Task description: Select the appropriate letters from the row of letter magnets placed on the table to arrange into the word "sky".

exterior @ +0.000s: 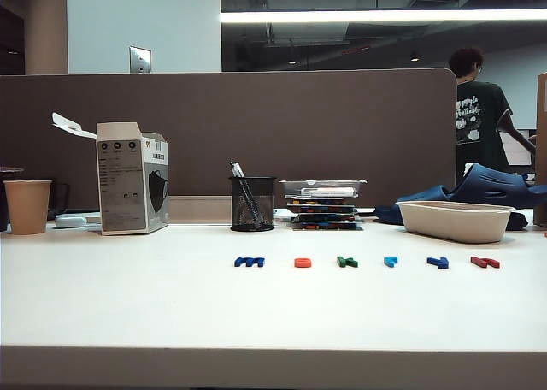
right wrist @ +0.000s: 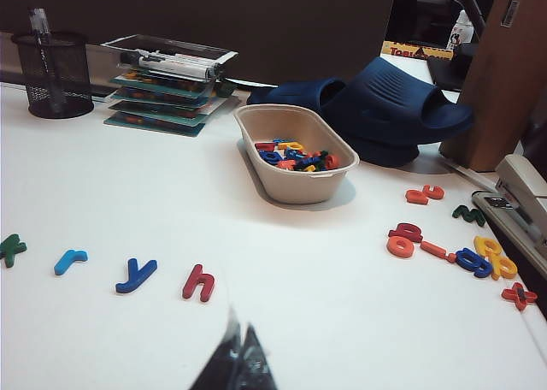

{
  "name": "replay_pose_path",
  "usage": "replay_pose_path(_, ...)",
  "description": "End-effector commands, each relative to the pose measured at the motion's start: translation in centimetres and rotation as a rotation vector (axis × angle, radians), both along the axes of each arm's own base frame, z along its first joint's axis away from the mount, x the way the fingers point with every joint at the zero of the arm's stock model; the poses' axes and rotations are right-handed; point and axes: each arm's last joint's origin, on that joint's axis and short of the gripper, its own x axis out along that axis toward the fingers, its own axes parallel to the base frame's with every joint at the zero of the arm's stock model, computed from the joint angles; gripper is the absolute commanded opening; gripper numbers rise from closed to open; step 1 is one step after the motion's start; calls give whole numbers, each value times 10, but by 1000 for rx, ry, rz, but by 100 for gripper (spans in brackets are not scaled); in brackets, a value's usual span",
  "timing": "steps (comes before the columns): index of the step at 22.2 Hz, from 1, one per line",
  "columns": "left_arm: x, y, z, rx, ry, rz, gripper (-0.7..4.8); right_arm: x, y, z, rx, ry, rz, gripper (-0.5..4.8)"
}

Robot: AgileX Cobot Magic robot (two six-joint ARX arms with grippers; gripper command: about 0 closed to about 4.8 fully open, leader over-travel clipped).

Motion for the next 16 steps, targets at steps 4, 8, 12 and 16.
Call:
replay_pose_path(4,-3,0,13,-10,-91,-10,-5,0,0,1,-4,-23,-2,4)
replay_pose_path(8,-15,-2,49,-38,-104,-98,-5,0,0,1,-4,-23,-2,4)
replay_pose_path(12,-32,-3,81,-40,-86,-198,-5,0,0,1,-4,-23,-2,4)
replay_pose_path(16,-67,-2,122,-32,-27,-255,-5,0,0,1,-4,-23,-3,4)
